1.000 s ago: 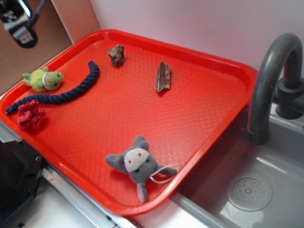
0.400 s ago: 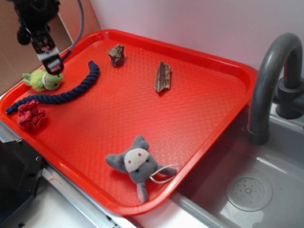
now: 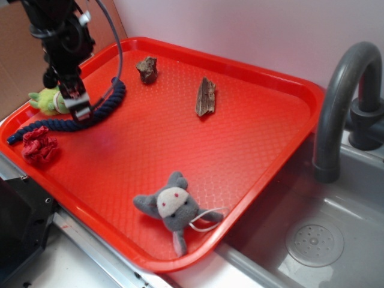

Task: Grab the blue rope.

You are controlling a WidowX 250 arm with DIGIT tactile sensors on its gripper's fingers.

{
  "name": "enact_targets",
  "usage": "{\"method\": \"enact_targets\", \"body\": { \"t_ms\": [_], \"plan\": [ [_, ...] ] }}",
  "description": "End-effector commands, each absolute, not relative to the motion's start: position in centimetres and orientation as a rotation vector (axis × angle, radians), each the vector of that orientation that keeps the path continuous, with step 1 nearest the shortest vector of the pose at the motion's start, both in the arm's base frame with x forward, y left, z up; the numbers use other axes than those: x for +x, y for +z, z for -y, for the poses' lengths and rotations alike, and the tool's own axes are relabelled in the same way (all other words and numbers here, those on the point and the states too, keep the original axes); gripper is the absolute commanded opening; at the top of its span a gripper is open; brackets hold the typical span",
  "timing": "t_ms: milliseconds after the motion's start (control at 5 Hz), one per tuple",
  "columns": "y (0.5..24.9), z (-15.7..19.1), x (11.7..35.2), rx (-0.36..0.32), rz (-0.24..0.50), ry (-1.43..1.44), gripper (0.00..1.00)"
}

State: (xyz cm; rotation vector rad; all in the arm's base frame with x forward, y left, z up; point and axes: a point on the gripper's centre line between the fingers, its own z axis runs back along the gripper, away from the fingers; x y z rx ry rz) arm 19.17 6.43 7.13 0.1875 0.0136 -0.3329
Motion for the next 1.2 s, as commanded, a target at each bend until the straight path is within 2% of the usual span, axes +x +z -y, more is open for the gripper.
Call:
{"method": "enact_targets", "body": {
  "t_ms": [0, 200, 400, 600, 800, 1000],
  "plan": [
    [4.3, -7.0, 20.3, 0.119, -0.053, -0.371, 1.00],
    [3.5, -6.9, 20.4, 0.152, -0.075, -0.371, 1.00],
    [3.2, -6.6, 20.3, 0.148, -0.074, -0.407, 0.00],
    [3.2, -6.4, 20.1, 0.142, -0.067, -0.420, 0.00],
    [2.8, -5.8, 20.0, 0.198, -0.075, -0.426, 0.00],
    [2.8, -6.0, 20.3, 0.179, -0.076, -0.430, 0.00]
  ]
}}
